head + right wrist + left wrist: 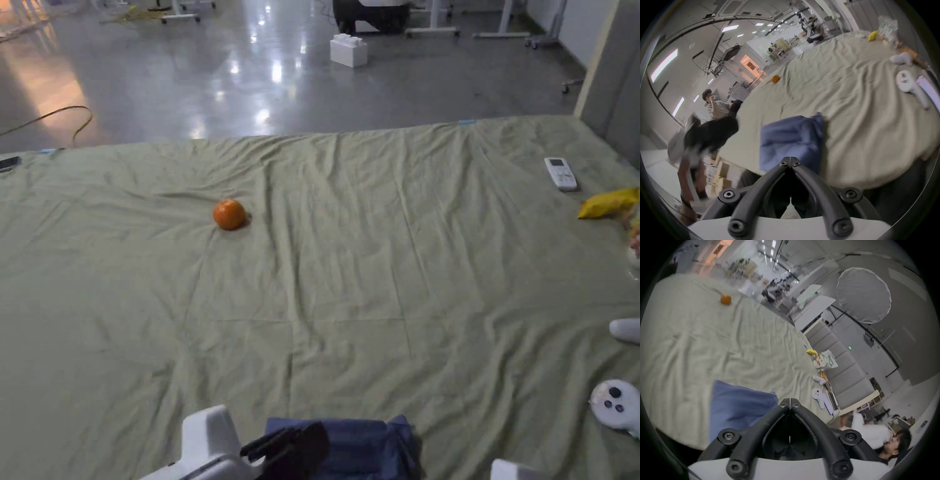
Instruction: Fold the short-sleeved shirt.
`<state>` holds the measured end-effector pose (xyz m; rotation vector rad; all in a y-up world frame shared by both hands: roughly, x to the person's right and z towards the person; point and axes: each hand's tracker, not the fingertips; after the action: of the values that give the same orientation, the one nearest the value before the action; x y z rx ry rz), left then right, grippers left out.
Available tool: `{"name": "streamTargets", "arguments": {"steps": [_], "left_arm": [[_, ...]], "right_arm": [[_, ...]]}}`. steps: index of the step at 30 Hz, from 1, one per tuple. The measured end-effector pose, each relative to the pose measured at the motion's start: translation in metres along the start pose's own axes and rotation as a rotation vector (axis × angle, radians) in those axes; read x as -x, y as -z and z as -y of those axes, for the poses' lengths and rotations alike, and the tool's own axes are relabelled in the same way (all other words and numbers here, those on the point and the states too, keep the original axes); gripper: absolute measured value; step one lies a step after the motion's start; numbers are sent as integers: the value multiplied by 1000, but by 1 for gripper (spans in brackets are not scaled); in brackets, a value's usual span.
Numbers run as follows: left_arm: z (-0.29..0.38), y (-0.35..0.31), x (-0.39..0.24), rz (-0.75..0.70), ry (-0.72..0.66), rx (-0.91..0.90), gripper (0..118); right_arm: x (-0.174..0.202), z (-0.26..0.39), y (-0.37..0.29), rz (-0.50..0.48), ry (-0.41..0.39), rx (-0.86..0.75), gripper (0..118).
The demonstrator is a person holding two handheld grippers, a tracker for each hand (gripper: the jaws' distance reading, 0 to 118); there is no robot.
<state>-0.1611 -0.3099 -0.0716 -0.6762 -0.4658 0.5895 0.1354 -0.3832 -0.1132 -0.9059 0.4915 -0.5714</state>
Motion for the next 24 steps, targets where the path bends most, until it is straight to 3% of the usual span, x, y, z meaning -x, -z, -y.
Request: {"name": "streamTargets", "arguments": {"steps": [1,3,5,6,7,8,9,10,11,13,15,20,24], "left_arm": [[4,-11,5,-29,-24,-8,0],[16,-28,14,-61,-72,-8,0],[21,-44,27,-7,-124,-4,1],[22,-48,34,28,-134,-5,12],[22,-51,39,33,-127,-11,25],[21,-51,44,26,-122,-9,46],[19,-49,49,26,-120,-1,81],[15,-46,60,23,-122,27,103],[12,-40,69,42,-141,77,107],[8,-28,90,130,-202,124,110],[0,-9,108,141,-257,140,113],[-12,45,149,111,-253,298,113],[-5,80,146,99,-223,437,112]], "right_arm": [[1,-12,18,-23,18,23,0],[5,-30,52,44,-32,94,0],[1,-39,82,306,-33,257,0],[-5,-37,93,358,-81,311,0],[-14,-34,103,312,-156,350,0],[-23,-33,104,254,-172,336,0],[-27,-35,99,231,-113,315,0],[-31,-37,92,207,4,308,0],[-37,-36,89,192,68,302,0],[-48,-32,89,161,56,287,1],[-54,-31,86,142,141,271,1],[-50,-24,89,175,65,245,1],[-48,-20,87,170,63,238,1]]}}
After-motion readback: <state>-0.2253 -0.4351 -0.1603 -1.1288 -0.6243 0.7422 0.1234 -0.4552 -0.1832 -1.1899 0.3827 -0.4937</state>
